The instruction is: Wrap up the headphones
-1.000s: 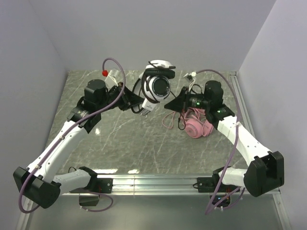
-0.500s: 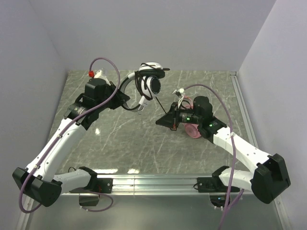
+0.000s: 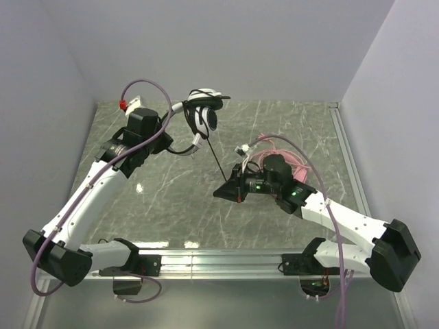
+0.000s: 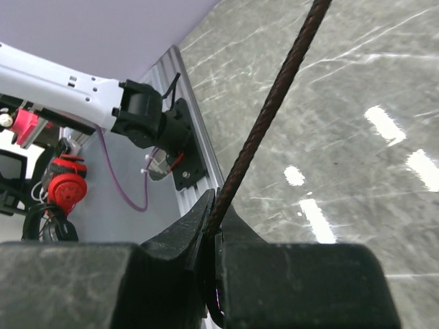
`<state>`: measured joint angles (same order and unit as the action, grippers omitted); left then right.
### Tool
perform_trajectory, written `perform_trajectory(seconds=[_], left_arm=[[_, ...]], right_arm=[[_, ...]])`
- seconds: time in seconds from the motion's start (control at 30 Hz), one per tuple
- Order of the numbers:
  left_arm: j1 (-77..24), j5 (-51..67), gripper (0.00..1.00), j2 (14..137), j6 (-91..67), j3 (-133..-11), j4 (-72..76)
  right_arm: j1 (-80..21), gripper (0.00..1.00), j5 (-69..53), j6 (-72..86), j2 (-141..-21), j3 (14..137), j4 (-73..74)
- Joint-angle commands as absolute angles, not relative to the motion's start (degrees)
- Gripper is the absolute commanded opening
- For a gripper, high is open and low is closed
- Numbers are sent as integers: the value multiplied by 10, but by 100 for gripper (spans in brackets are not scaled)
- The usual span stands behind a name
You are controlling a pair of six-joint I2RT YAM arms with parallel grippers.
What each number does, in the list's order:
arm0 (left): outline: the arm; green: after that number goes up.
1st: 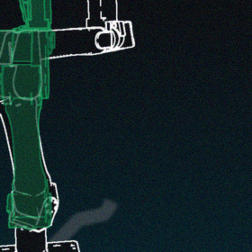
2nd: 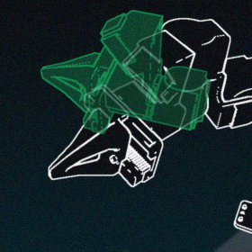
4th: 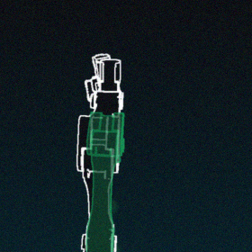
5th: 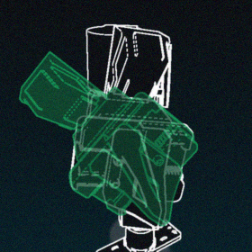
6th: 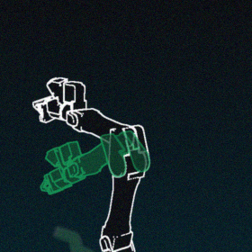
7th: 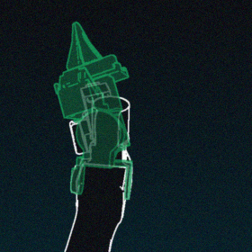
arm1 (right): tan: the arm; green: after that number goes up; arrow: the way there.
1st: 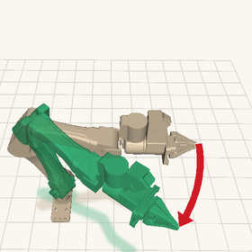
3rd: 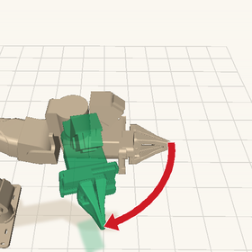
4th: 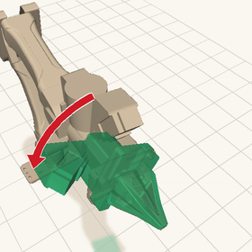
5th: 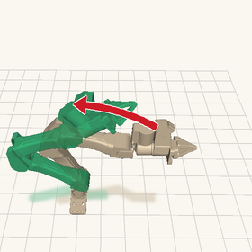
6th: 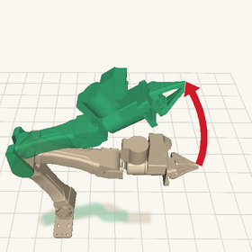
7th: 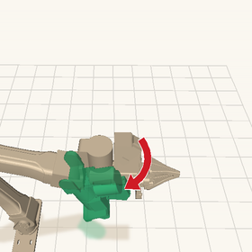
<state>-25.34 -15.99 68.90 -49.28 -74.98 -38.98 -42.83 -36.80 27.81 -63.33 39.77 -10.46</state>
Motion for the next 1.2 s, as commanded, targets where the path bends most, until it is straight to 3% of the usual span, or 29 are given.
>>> perform_trajectory(seconds=[0.0, 0.97, 1.17], left_arm=[[-222, -286, 0, 691, -567, -816, -273], [-107, -315, 0, 806, -540, -870, -256], [-111, -335, 0, 772, -473, -804, -188]], right_arm=[[-467, 7, -388, 292, -638, 381, -105], [-655, 6, -301, 313, -609, 332, -66], [-660, 0, -251, 291, -565, 398, 62]])
